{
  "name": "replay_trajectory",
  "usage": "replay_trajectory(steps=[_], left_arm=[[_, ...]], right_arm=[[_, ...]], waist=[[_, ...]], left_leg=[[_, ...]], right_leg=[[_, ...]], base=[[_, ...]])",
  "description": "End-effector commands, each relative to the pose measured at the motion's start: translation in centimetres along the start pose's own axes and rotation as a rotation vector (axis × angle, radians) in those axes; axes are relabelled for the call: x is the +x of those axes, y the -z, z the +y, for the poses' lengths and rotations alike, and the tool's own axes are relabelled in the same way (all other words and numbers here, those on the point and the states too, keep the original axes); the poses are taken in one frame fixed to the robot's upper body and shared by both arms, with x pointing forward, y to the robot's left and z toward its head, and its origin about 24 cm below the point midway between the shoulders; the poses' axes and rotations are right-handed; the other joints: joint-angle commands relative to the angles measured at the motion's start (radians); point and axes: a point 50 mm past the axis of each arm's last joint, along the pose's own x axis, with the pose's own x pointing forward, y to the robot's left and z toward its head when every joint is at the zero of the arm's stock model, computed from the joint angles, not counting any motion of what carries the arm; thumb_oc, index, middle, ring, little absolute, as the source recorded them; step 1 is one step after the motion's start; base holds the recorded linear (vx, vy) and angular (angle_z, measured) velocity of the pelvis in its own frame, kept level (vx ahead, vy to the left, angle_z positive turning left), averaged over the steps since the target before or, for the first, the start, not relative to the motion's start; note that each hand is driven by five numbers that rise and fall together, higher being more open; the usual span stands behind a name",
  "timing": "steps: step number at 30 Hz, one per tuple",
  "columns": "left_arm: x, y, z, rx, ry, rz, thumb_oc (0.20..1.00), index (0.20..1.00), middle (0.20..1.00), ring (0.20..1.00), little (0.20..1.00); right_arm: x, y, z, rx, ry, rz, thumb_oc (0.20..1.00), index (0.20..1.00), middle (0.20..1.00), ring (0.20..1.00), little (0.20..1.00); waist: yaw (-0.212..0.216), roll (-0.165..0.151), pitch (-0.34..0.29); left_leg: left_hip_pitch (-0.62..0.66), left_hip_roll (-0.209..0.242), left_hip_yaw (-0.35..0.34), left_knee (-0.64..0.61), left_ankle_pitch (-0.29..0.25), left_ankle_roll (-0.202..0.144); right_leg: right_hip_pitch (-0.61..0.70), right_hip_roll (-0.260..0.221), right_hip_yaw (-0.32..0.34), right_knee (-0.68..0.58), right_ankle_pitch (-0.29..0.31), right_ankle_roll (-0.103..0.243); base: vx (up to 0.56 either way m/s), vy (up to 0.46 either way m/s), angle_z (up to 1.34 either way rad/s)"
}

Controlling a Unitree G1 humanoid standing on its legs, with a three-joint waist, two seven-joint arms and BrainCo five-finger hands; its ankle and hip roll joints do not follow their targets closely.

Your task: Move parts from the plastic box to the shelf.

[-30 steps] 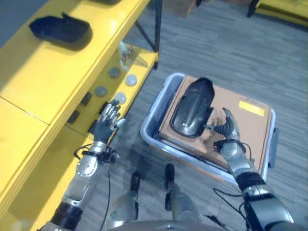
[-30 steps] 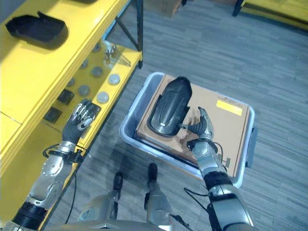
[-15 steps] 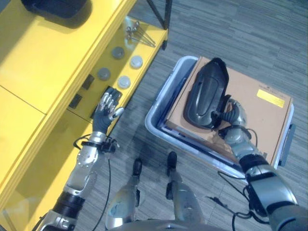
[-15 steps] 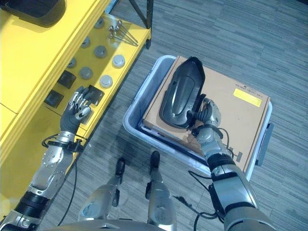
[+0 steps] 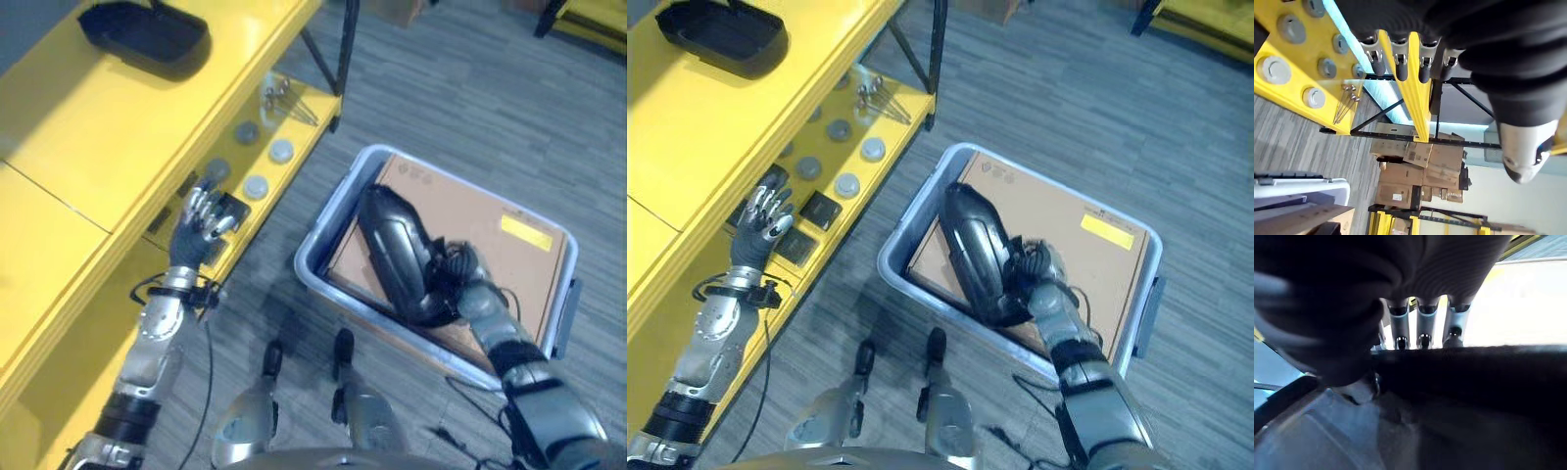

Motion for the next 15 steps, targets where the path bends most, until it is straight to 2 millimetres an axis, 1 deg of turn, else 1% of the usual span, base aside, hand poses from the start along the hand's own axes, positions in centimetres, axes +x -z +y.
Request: replay_trajectory(steps=[1,3,4,5,6,8,9,10,11,12,13,14,15], left_arm=[[-0.2,0.3,-0.7,0.019,0.140,0.026,1.000,1.000,1.000,1.000,1.000],[-0.3,0.4,-0.9,0.014,0.201,0.051,1.000,1.000,1.000,1.000,1.000],[-0.3,0.4,-0.9,0.014,0.202,0.052,1.000,1.000,1.000,1.000,1.000],[-0.4,0.8,-1.3,0.015,0.228,0.078,1.000,1.000,1.000,1.000,1.000],[-0.8,2.3,-1.8,-0.028,0.221,0.142,1.000,1.000,1.000,1.000,1.000],[-0.8,2.3,-1.8,-0.029,0.222,0.143,1.000,1.000,1.000,1.000,1.000],[-1.0,2.8,-2.0,-0.047,0.214,0.167,1.000,1.000,1.000,1.000,1.000],[-1.5,3.9,-2.6,-0.086,0.218,0.215,1.000,1.000,1.000,1.000,1.000],[-1.7,4.4,-3.1,-0.116,0.226,0.241,1.000,1.000,1.000,1.000,1.000],[-1.7,4.4,-3.1,-0.117,0.227,0.241,1.000,1.000,1.000,1.000,1.000],[-2.1,5.2,-3.8,-0.168,0.235,0.282,1.000,1.000,1.000,1.000,1.000],[-2.1,5.2,-3.8,-0.168,0.235,0.283,1.000,1.000,1.000,1.000,1.000],[-2.2,5.4,-4.2,-0.193,0.241,0.297,1.000,1.000,1.000,1.000,1.000]], right_arm=[[-0.2,0.5,-1.9,-0.028,0.025,-0.031,0.200,0.200,0.200,0.200,0.200],[-0.5,0.5,-2.8,-0.050,0.037,-0.062,0.200,0.200,0.200,0.200,0.200],[-0.6,0.5,-2.8,-0.050,0.037,-0.060,0.200,0.200,0.200,0.200,0.200],[-1.1,0.6,-3.5,-0.075,0.041,-0.086,0.200,0.200,0.200,0.200,0.200],[-1.8,0.2,-4.7,-0.108,0.083,-0.136,0.200,0.200,0.200,0.200,0.200],[-1.9,0.3,-4.8,-0.109,0.082,-0.134,0.200,0.200,0.200,0.200,0.200],[-2.1,0.0,-5.3,-0.113,0.106,-0.153,0.200,0.200,0.200,0.200,0.200],[-2.4,-0.5,-5.8,-0.128,0.128,-0.184,0.200,0.200,0.200,0.200,0.200],[-2.6,-1.1,-6.2,-0.149,0.150,-0.217,0.200,0.200,0.200,0.200,0.200],[-2.6,-1.0,-6.3,-0.150,0.150,-0.216,0.200,0.200,0.200,0.200,0.200],[-2.8,-1.7,-6.4,-0.163,0.169,-0.249,0.200,0.200,0.200,0.200,0.200],[-2.9,-1.6,-6.4,-0.163,0.170,-0.248,0.200,0.200,0.200,0.200,0.200],[-3.0,-2.1,-6.7,-0.170,0.192,-0.270,0.200,0.200,0.200,0.200,0.200]], waist=[[-0.006,-0.020,-0.126],[-0.017,-0.022,-0.153],[-0.014,-0.022,-0.152],[-0.021,-0.025,-0.175],[-0.033,-0.032,-0.205],[-0.031,-0.031,-0.206],[-0.037,-0.033,-0.213],[-0.042,-0.033,-0.227],[-0.049,-0.034,-0.234],[-0.047,-0.033,-0.233],[-0.056,-0.035,-0.245],[-0.054,-0.034,-0.244],[-0.057,-0.035,-0.248]], left_leg=[[0.000,0.037,0.083,-0.005,-0.105,0.007],[0.030,0.038,0.093,-0.001,-0.116,0.009],[0.033,0.038,0.094,-0.001,-0.117,0.009],[0.062,0.039,0.103,0.001,-0.127,0.011],[0.092,0.046,0.118,0.006,-0.130,0.014],[0.100,0.048,0.118,0.003,-0.139,0.013],[0.104,0.049,0.123,0.006,-0.134,0.014],[0.128,0.056,0.131,0.005,-0.141,0.015],[0.136,0.061,0.135,0.007,-0.143,0.014],[0.138,0.062,0.136,0.006,-0.144,0.014],[0.150,0.068,0.140,0.007,-0.148,0.012],[0.152,0.069,0.140,0.006,-0.148,0.012],[0.159,0.072,0.143,0.005,-0.149,0.011]], right_leg=[[0.152,-0.056,-0.004,-0.002,-0.242,0.087],[0.175,-0.058,0.003,0.002,-0.244,0.088],[0.177,-0.058,0.004,0.001,-0.245,0.088],[0.196,-0.058,0.010,0.005,-0.250,0.087],[0.213,-0.057,0.020,0.016,-0.255,0.084],[0.219,-0.056,0.020,0.015,-0.263,0.085],[0.220,-0.055,0.025,0.021,-0.260,0.083],[0.234,-0.050,0.033,0.028,-0.267,0.079],[0.239,-0.047,0.038,0.032,-0.273,0.077],[0.240,-0.047,0.038,0.032,-0.273,0.077],[0.249,-0.041,0.043,0.034,-0.279,0.073],[0.250,-0.041,0.044,0.034,-0.279,0.073],[0.255,-0.037,0.046,0.033,-0.281,0.070]], base=[[0.02,-0.005,-0.11],[0.03,-0.013,-0.18],[0.05,-0.022,-0.16],[0.05,-0.042,-0.15],[0.08,-0.044,-0.12],[0.03,-0.021,-0.12],[0.01,-0.028,-0.26],[0.01,-0.043,-0.30],[0.04,-0.035,-0.27],[0.02,-0.041,-0.22],[0.02,-0.027,-0.22],[0.02,-0.043,-0.14],[0.00,-0.072,-0.12]])
